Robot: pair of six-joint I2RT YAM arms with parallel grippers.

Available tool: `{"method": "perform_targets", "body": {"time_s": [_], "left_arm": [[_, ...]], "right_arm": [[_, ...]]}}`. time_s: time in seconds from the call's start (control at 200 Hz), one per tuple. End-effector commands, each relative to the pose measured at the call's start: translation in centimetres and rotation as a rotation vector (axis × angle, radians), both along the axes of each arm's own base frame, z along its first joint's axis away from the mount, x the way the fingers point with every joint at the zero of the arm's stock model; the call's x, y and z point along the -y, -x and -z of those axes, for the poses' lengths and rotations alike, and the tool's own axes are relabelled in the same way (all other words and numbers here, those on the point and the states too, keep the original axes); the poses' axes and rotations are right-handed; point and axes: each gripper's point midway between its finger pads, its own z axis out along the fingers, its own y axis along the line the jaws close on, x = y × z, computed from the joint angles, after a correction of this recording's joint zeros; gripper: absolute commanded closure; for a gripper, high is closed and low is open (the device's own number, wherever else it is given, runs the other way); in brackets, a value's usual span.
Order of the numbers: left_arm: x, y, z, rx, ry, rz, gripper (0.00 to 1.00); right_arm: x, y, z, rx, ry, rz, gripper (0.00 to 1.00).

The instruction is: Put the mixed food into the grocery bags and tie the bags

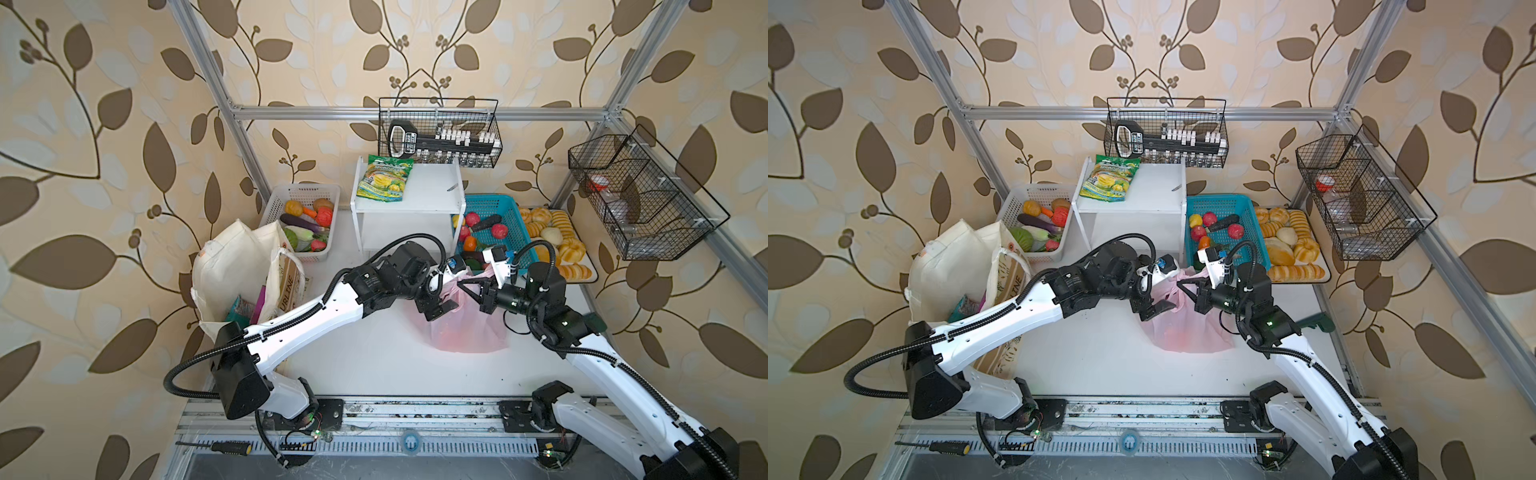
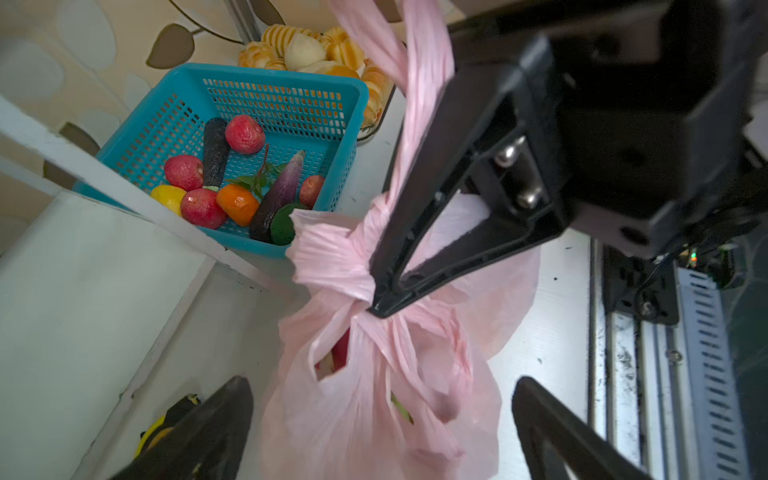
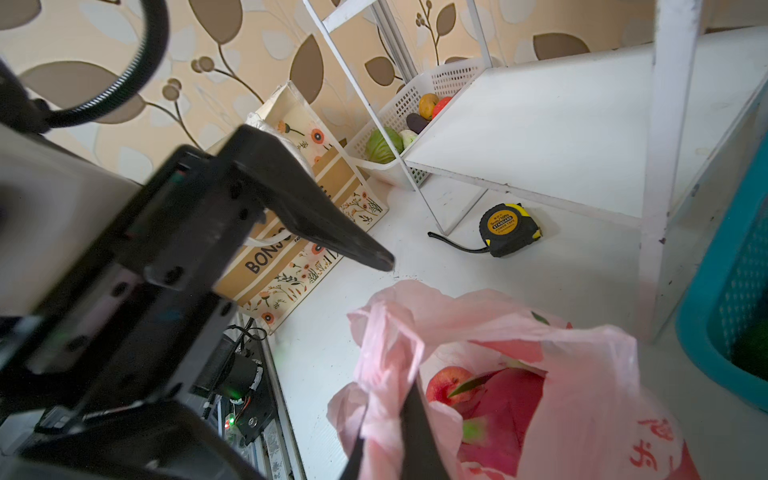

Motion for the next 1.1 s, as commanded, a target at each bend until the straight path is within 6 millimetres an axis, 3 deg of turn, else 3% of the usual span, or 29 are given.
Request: {"method": "perform_targets", "body": {"time_s": [0.0,0.085,0.32,0.525,0.69,0.92,1.095], "left_arm": [[1.4,-1.3,-1.7,0.185,0.013,0.088,0.01],[1.4,-2.4,-0.4,0.218,-0.059,0.079,0.01],[1.4,-2.8,2.0,0.22,-0.183,0.124,0.01],[1.9,-2.8,0.7,0.224,-0.149,0.126,0.13],[2.2,-1.4,-0.9,0.198,-0.081,0.167,0.23],[1.8,-2.3,-0.3,0.198,-0.118,0.118,0.58],[1.8,-2.8,-1.9,0.256,-0.086,0.089,0.83]], "right_arm": [[-0.4,0.5,-1.1,0.032,-0.028,-0.044,1.0],[-0.4,0.6,-1.6,0.032,-0.061,-0.049,1.0],[-0.1,0.7,-2.4,0.028,-0.095,-0.055,1.0],[-0.1,0.9,-2.3,0.02,-0.096,-0.061,1.0],[0.1,0.8,-2.1,0.014,-0.092,-0.047,1.0],[0.1,1.1,-2.8,0.019,-0.111,-0.055,1.0],[0.3,1.3,-2.3,0.004,-0.103,-0.047,0.99]]}}
